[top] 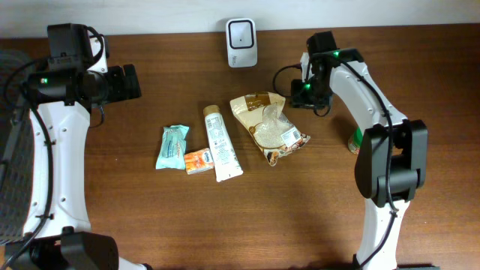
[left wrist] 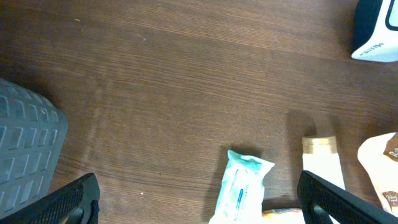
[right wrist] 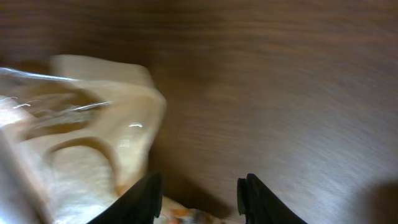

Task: Scan the item barcode
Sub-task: 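Grasp the brown rice bag with both grippers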

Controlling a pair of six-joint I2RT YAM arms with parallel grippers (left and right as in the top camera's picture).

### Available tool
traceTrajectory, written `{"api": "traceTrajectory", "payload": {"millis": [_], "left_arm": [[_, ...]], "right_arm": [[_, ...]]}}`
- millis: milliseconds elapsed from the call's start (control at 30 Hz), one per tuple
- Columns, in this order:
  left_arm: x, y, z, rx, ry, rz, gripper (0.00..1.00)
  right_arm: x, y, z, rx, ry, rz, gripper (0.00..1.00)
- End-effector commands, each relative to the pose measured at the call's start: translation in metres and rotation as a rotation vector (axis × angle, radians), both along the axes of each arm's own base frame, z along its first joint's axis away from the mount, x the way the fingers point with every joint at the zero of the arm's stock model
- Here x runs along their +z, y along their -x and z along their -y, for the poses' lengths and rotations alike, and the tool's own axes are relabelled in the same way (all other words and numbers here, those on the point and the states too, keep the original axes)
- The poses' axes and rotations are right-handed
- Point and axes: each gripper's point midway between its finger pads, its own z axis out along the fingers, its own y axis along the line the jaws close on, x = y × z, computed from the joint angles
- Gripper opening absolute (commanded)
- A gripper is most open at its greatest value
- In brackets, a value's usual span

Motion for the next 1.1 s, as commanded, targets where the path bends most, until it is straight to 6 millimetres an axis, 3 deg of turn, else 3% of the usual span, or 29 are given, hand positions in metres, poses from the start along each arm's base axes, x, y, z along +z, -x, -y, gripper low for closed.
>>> {"api": "traceTrajectory", "payload": {"millis": [0, 33, 100, 133, 200, 267, 333, 400, 467, 500, 533, 600, 700, 733, 800, 833, 867, 900, 933, 1000, 1067], "left_arm": [[0.004, 0.000, 0.001, -0.019, -0.006, 0.012, 0.99], [0.004, 0.000, 0.001, -0.019, -0.006, 0.012, 0.99], [0.004, 0.000, 0.001, -0.020, -0.006, 0.012, 0.99], [0.004, 0.000, 0.001, -0.019, -0.006, 0.012, 0.99], [0.004, 0.000, 0.001, -0.019, -0.006, 0.012, 0.99], [0.004, 0.000, 0.001, -0.018, -0.002, 0.013, 0.99], [0.005, -0.002, 0.003, -0.019, 0.007, 0.020, 0.99], [0.009, -0.007, 0.004, -0.024, 0.011, 0.045, 0.99], [0.016, -0.016, 0.004, -0.029, 0.011, 0.091, 0.99], [0.020, -0.021, 0.016, -0.073, 0.065, 0.120, 0.98], [0.021, -0.024, 0.028, -0.114, 0.112, 0.137, 0.91], [0.016, -0.034, 0.060, -0.209, 0.178, 0.159, 0.90], [-0.026, -0.056, 0.140, -0.390, 0.182, 0.118, 0.90], [-0.043, -0.065, 0.182, -0.508, 0.165, 0.127, 0.90], [-0.067, -0.062, 0.239, -0.668, 0.132, 0.121, 0.89], [-0.083, -0.058, 0.266, -0.720, 0.134, 0.102, 0.79], [-0.104, -0.052, 0.283, -0.736, 0.148, 0.055, 0.61], [-0.125, -0.046, 0.289, -0.699, 0.178, -0.014, 0.38], [-0.134, -0.044, 0.288, -0.674, 0.194, -0.046, 0.20], [-0.152, -0.032, 0.298, -0.668, 0.282, -0.126, 0.00], [-0.187, -0.025, 0.298, -0.604, 0.321, -0.230, 0.00]], "right_arm": [[0.052, -0.003, -0.054, 0.153, -0.295, 0.071, 0.42], [0.072, 0.005, -0.067, 0.179, -0.360, 0.067, 0.43], [0.076, 0.029, -0.086, 0.216, -0.406, -0.012, 0.43], [0.067, 0.047, -0.099, 0.281, -0.386, -0.052, 0.45], [0.031, 0.089, -0.133, 0.359, -0.291, -0.154, 0.47], [-0.001, 0.120, -0.143, 0.358, -0.254, -0.253, 0.47], [-0.015, 0.129, -0.133, 0.337, -0.192, -0.292, 0.48], [-0.036, 0.117, -0.079, 0.177, 0.103, -0.285, 0.51], [-0.040, 0.107, -0.041, 0.102, 0.224, -0.275, 0.51], [-0.040, 0.097, -0.012, 0.028, 0.222, -0.285, 0.51], [-0.040, 0.090, 0.001, -0.008, 0.222, -0.279, 0.51], [-0.041, 0.065, 0.026, -0.091, 0.178, -0.218, 0.52], [-0.033, 0.031, 0.009, -0.080, -0.038, -0.110, 0.57], [-0.028, 0.026, -0.002, -0.068, -0.113, -0.091, 0.61], [-0.019, 0.026, -0.007, -0.067, -0.189, -0.098, 0.62], [-0.010, 0.026, -0.008, -0.072, -0.242, -0.098, 0.62], [0.008, 0.024, -0.008, -0.080, -0.324, -0.084, 0.63], [0.021, 0.022, -0.007, -0.086, -0.394, -0.075, 0.63], [0.024, 0.022, -0.006, -0.088, -0.418, -0.075, 0.63], [0.015, 0.020, -0.007, -0.093, -0.418, -0.086, 0.66], [0.006, 0.023, -0.007, -0.102, -0.418, -0.106, 0.66]]}}
